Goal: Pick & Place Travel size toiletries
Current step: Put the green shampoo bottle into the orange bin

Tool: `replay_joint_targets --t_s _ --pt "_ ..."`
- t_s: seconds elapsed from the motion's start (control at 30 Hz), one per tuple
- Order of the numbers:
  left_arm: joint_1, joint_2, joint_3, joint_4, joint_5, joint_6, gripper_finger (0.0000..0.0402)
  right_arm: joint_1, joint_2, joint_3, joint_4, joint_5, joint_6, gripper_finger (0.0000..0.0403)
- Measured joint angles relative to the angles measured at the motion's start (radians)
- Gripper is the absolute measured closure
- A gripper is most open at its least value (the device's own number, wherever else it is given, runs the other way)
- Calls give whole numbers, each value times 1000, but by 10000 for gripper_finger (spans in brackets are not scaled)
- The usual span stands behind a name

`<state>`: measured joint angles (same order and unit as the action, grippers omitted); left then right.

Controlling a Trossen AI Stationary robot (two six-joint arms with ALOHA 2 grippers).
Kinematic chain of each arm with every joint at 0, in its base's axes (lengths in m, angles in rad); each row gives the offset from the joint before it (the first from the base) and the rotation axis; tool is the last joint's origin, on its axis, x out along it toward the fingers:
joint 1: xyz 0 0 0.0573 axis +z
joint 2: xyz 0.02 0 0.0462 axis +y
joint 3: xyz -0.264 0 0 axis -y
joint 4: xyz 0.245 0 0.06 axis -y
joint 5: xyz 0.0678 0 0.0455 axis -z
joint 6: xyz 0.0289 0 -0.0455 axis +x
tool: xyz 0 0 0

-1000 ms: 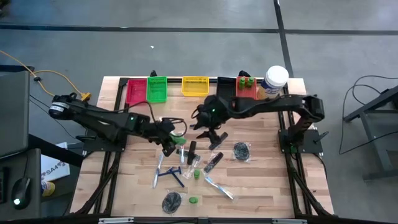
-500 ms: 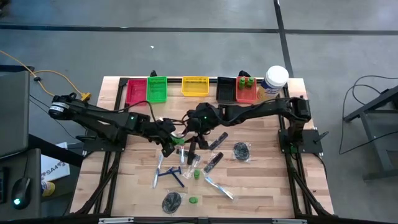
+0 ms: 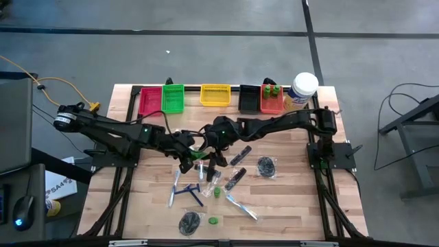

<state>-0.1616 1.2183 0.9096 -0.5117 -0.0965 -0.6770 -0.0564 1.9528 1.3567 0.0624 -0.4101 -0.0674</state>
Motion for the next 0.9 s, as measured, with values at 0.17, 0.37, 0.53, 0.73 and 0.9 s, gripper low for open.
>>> replay_joint_targets --t_s 0.17,0.37,0.53,0.73,0.9 --pt "0 0 0 47 -5 35 314 9 21 1 20 -17 22 215" --pt "0 0 0 61 -14 45 314 17 21 1 90 -16 55 218" --pt "-1 1 0 63 -12 48 314 17 21 1 85 -16 71 265" --pt "-2 1 1 64 -7 51 312 16 21 1 77 -33 75 319" --pt "0 1 1 64 -17 41 300 1 19 2 59 -37 89 321"
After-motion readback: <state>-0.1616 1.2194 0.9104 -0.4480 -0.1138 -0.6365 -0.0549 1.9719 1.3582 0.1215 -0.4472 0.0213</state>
